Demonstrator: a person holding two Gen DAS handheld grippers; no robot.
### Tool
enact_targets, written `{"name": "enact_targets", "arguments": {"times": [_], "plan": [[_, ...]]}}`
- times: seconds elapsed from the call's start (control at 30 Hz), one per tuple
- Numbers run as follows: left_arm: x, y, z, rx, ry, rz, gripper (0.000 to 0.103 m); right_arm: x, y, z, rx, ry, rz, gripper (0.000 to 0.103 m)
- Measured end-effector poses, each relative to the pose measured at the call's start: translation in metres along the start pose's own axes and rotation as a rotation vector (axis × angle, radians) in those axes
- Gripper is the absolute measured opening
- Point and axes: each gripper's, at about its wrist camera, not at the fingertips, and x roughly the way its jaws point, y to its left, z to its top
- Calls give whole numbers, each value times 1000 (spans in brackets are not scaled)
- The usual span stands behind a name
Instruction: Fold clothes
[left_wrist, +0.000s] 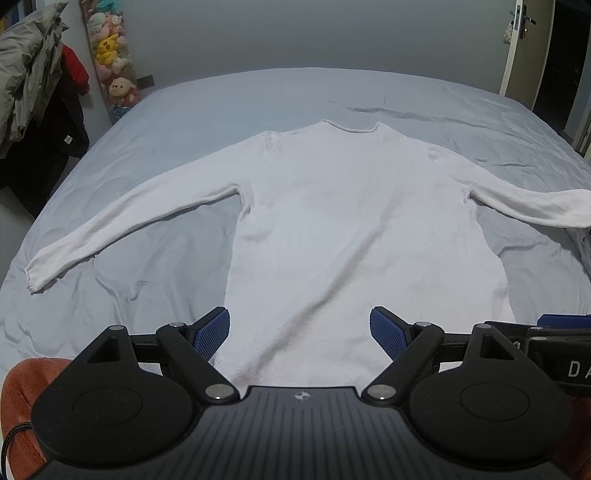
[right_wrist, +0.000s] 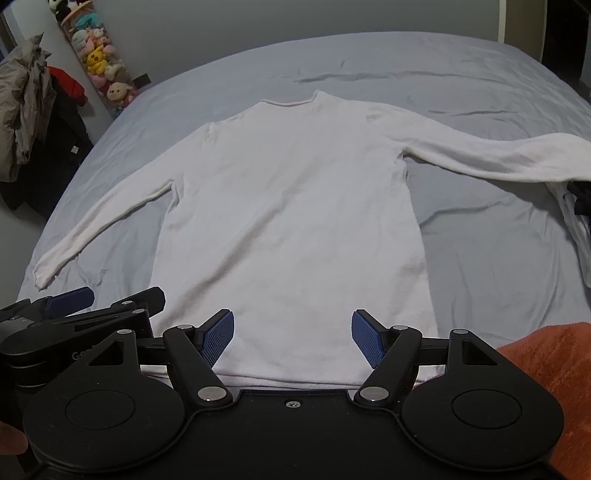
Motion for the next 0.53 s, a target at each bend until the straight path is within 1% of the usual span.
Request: {"name": "enact_targets", "arguments": {"times": [0.53], "plan": [[-3, -4, -1, 11, -18, -17, 83, 1, -3, 0, 3, -6, 8, 69]]}}
